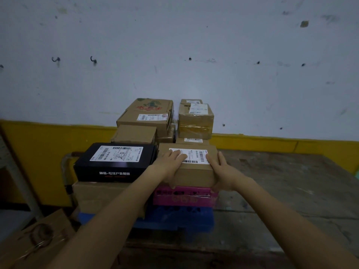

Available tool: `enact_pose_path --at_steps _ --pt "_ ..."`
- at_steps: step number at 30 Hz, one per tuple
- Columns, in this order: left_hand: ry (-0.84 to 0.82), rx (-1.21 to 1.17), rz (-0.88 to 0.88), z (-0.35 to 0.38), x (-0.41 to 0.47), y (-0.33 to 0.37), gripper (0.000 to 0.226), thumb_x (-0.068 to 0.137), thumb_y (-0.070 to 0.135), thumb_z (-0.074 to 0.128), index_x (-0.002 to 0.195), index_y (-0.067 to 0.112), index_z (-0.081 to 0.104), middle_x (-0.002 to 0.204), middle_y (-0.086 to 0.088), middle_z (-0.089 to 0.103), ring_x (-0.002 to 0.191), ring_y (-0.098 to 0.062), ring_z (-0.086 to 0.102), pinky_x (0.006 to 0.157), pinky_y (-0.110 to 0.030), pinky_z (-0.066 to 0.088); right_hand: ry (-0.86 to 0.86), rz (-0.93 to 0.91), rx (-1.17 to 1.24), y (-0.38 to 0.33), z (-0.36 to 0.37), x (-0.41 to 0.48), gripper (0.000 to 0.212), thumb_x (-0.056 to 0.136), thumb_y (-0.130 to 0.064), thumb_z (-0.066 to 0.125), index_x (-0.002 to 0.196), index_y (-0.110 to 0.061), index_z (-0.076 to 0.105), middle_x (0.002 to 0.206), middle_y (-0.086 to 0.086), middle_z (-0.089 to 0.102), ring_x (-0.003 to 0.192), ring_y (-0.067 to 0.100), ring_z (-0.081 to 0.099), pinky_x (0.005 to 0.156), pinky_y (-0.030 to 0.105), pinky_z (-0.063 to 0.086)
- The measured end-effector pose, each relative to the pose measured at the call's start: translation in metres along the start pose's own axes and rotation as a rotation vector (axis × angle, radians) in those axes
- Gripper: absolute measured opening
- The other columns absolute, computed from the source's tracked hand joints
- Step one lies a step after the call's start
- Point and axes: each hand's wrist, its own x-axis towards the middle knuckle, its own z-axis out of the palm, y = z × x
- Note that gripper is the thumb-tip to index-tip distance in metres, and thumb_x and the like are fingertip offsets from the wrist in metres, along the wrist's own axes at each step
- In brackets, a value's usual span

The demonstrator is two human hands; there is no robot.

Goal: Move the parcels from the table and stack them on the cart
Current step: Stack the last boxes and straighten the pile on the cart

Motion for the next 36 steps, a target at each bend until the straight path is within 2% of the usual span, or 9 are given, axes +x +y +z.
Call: enact_pose_path --at_steps 6,14,21,25,30,33,36 --pt "0.036 0.023 -0.015 0.003 0.001 0.001 0.110 0.068 0.029 0.081 0.148 0.018 0.006 0.157 -0.010 0.004 0.143 -0.031 0.007 0.115 -0.046 0.013 0.006 -0.007 0.007 0.001 -0.002 0.002 0.113 0.079 -0.023 0.072 0.146 -0.030 -0.019 0.151 0.016 -0.030 0.129 0.036 0.039 0.096 0.037 0.042" --pt "0.078 0.057 -0.012 0.004 0.001 0.003 0.103 0.071 0.026 0.079 0.147 0.017 0.011 0.156 -0.010 0.008 0.141 -0.031 0.012 0.116 -0.045 0.016 0.091 0.004 -0.043 -0.003 0.006 -0.001 0.101 0.085 -0.020 0.065 0.148 -0.024 -0.013 0.153 0.020 -0.023 0.120 0.033 0.047 0.091 0.034 0.045" --pt "0.041 0.127 -0.009 0.004 -0.001 0.002 0.106 0.071 0.019 0.079 0.148 0.016 0.005 0.157 -0.013 0.002 0.143 -0.033 0.007 0.117 -0.047 0.012 0.096 0.013 0.041 -0.005 0.006 -0.004 0.098 0.085 -0.017 0.065 0.149 -0.029 -0.009 0.153 0.016 -0.025 0.120 0.032 0.048 0.093 0.034 0.044" --pt "0.032 0.121 -0.006 0.001 0.000 0.001 0.105 0.070 0.018 0.079 0.147 0.016 0.008 0.157 -0.013 0.004 0.143 -0.032 0.009 0.116 -0.047 0.014 0.111 0.018 0.052 -0.004 0.002 -0.003 0.096 0.085 -0.017 0.065 0.149 -0.030 -0.006 0.155 0.014 -0.021 0.128 0.033 0.041 0.097 0.035 0.042" --pt "0.038 0.133 -0.003 0.000 0.002 0.000 0.104 0.069 0.016 0.080 0.146 0.016 0.010 0.156 -0.012 0.006 0.142 -0.032 0.011 0.116 -0.046 0.016 0.101 0.024 0.053 -0.008 0.003 -0.003 0.097 0.085 -0.016 0.064 0.149 -0.027 -0.008 0.154 0.015 -0.023 0.122 0.032 0.046 0.092 0.033 0.044" --pt "0.038 0.135 -0.006 0.003 0.002 0.000 0.106 0.070 0.020 0.080 0.147 0.016 0.008 0.157 -0.012 0.004 0.143 -0.032 0.008 0.117 -0.045 0.014 0.094 0.027 0.101 -0.010 0.005 -0.003 0.101 0.083 -0.018 0.066 0.149 -0.027 -0.010 0.153 0.015 -0.026 0.123 0.032 0.045 0.094 0.034 0.043" --pt "0.061 0.077 0.016 -0.001 -0.004 -0.008 0.109 0.071 0.042 0.077 0.149 0.018 0.005 0.158 -0.009 0.003 0.144 -0.028 0.006 0.117 -0.043 0.010 0.082 0.028 0.170 -0.009 0.004 -0.004 0.105 0.080 -0.029 0.071 0.149 -0.027 -0.009 0.153 0.013 -0.027 0.134 0.033 0.032 0.103 0.036 0.038"
